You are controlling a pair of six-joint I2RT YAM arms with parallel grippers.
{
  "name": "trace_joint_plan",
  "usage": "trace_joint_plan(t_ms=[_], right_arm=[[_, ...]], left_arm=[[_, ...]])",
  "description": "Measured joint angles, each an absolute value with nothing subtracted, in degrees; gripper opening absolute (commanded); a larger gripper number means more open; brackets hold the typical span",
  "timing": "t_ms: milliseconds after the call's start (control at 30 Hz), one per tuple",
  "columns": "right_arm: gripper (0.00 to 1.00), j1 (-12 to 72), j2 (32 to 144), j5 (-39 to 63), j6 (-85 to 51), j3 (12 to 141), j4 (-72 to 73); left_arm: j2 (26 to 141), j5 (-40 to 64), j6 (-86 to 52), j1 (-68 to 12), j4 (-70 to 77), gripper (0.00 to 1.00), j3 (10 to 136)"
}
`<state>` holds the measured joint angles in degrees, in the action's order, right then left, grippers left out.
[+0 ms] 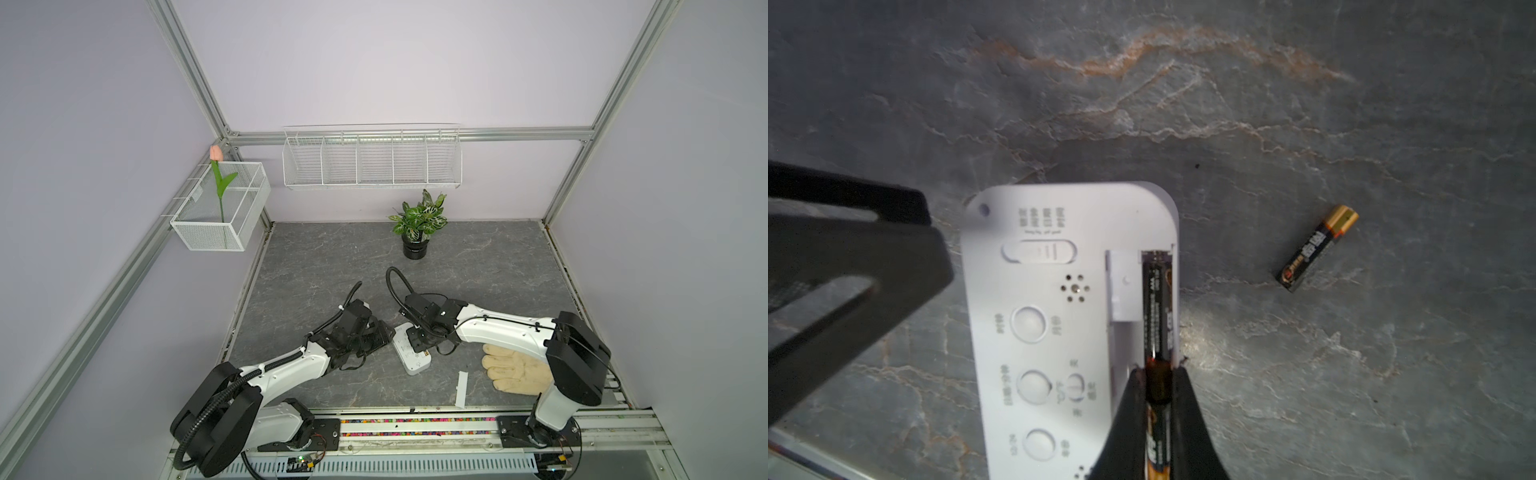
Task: Insert the battery into the alarm
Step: Adjust the battery in the alarm.
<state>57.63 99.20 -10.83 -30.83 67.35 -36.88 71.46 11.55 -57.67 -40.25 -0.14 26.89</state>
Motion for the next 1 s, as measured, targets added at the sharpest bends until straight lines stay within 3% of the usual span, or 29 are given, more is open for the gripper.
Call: trace_joint_plan(t_ms=[567, 1000], right_arm=[[0.10, 62.5, 107.4, -24.3, -32.7, 75.7, -47.9], [0.13, 64.7, 109.4, -26.3, -34.7, 78.9, -52.2]], left_arm=[[62.6, 11.7, -65.1, -32.3, 4.3, 0.55, 19.9], [58.7, 12.5, -66.9, -31.4, 6.1, 0.56, 17.1]])
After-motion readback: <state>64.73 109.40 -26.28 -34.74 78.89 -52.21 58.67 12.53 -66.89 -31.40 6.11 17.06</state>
